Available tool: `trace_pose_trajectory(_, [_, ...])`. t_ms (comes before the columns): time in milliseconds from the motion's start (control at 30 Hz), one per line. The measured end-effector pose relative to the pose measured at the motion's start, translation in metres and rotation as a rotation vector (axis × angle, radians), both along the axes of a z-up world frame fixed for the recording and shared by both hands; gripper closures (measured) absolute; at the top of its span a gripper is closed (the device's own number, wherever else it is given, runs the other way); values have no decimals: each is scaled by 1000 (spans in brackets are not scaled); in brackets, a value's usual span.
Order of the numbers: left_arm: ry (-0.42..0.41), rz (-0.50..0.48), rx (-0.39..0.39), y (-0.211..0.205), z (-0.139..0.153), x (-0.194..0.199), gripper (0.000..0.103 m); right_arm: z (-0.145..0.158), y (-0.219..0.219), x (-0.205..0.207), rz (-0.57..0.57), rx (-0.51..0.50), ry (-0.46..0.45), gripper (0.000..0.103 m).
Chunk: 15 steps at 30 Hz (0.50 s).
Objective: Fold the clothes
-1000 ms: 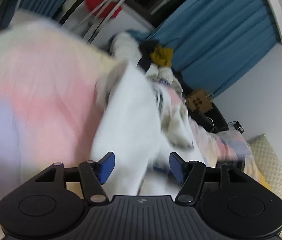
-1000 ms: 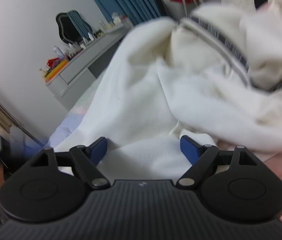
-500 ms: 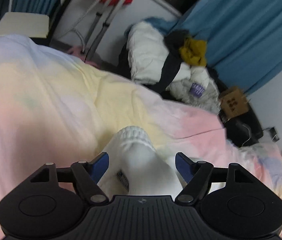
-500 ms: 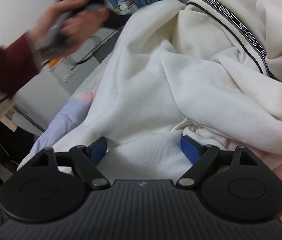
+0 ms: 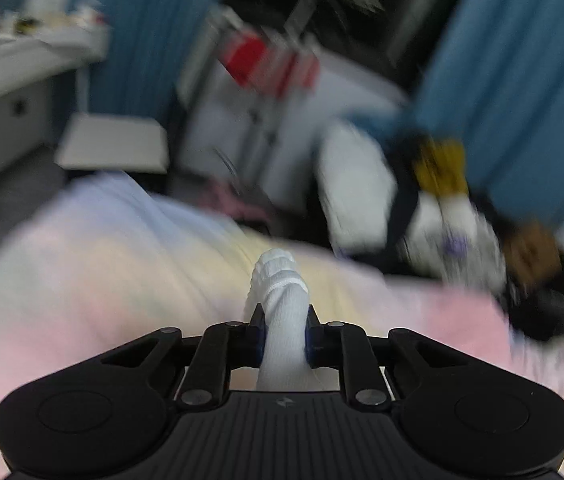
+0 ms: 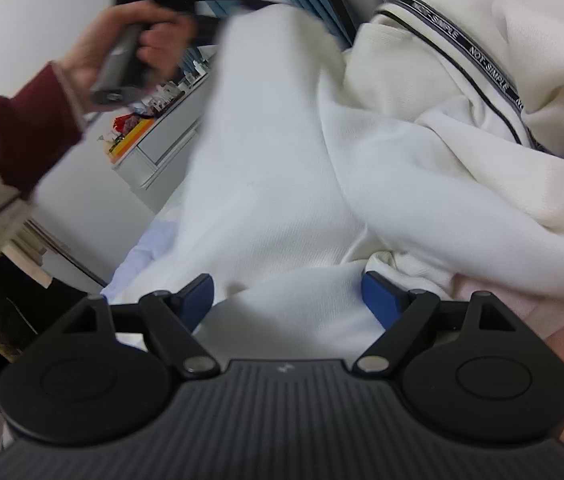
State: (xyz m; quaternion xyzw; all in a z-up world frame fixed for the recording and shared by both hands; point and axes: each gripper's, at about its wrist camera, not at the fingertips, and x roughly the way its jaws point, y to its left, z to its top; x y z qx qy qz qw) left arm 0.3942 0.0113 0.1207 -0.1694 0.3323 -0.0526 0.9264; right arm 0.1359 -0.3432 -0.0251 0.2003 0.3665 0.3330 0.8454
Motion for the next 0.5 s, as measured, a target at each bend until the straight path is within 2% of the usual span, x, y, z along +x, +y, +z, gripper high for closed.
trace_pose_trajectory(167, [-188, 165, -2, 80, 67, -54, 86, 5, 9, -8, 6, -5, -38, 20])
trace_pose_trajectory(233, [-201, 231, 11, 116, 75, -76, 85, 4, 11, -9, 8, -12, -37, 20])
trace_pose_trajectory(367, [-120, 358, 21, 191, 41, -113, 84, -1, 12, -11, 13, -40, -26, 20])
trace_pose_trajectory(500, [13, 409, -41, 245, -32, -146, 82, -5, 17, -14, 18, -92, -21, 22])
